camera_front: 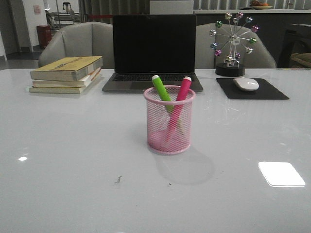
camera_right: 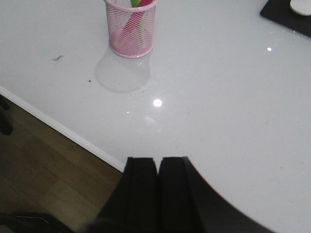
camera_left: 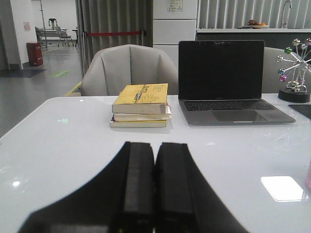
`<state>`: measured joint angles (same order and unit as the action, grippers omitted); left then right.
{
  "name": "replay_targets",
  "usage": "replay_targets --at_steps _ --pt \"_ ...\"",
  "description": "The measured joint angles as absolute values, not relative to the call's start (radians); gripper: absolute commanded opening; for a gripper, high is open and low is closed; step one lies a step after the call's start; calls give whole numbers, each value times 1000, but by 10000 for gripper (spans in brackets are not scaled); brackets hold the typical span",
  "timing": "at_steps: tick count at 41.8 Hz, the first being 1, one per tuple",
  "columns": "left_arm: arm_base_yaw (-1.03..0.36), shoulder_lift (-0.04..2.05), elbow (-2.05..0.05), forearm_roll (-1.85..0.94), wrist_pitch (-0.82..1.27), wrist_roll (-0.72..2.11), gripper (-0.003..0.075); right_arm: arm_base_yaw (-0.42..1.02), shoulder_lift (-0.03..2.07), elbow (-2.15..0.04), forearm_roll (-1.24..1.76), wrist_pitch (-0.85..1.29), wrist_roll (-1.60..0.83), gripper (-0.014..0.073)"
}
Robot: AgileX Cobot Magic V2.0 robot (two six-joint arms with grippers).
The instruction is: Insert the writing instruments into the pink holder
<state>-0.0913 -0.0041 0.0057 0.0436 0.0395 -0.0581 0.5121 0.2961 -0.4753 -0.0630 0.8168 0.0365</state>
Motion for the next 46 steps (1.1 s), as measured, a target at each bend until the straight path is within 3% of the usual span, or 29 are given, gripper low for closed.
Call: replay_targets --at_steps 7,17,25,46 --pt "-91 -4 6 44 39 -58 97 415 221 -411 -50 720 37 55" --pt "-91 -4 6 44 39 -58 97 169 47 -133 12 350 37 55" --pt "-91 -4 6 44 39 -58 97 64 -9 22 72 148 37 55" --pt "-91 -4 6 44 39 -58 97 27 -11 29 93 47 37 55"
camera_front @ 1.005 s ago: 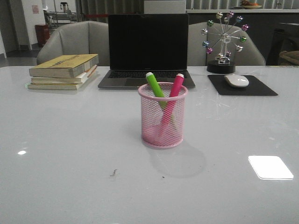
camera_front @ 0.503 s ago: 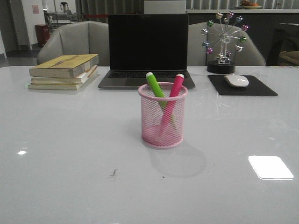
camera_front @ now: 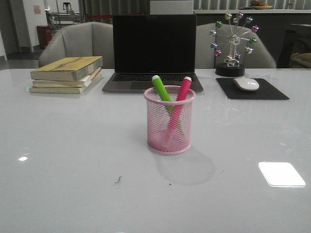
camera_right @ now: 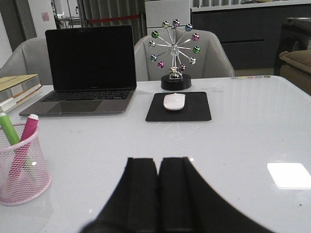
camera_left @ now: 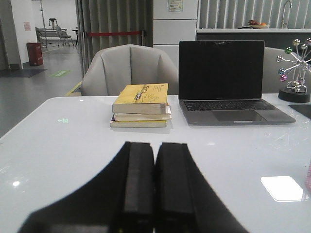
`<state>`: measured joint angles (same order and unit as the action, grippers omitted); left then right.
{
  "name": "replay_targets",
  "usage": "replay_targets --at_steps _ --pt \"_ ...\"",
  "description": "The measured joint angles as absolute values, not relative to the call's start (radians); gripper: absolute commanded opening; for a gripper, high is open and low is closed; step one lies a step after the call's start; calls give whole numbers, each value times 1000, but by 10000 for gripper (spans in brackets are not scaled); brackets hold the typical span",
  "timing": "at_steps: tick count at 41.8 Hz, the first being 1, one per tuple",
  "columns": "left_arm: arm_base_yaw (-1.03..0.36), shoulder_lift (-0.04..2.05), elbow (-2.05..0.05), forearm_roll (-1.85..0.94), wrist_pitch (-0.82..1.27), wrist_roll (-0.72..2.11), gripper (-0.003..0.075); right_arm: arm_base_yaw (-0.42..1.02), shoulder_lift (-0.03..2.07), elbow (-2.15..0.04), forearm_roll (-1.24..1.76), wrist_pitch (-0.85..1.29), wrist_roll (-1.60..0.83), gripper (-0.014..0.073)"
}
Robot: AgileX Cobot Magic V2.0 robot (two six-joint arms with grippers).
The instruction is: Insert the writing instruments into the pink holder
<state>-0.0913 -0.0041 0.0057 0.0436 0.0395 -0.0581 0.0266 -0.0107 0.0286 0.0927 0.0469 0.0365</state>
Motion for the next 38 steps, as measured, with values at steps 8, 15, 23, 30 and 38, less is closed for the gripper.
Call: replay_targets --at_steps 8,15,23,30,38 --pt "-91 -4 6 44 39 -58 97 27 -11 29 88 43 37 55" --pt "-91 -4 6 44 39 -58 97 27 -11 29 60 40 37 55" --pt "-91 -4 6 44 39 -58 97 27 -11 29 49 31 37 55" --pt "-91 -4 6 44 39 -58 97 27 -11 29 49 30 37 55" --pt "-91 -4 6 44 39 -58 97 27 -11 29 48 30 37 55"
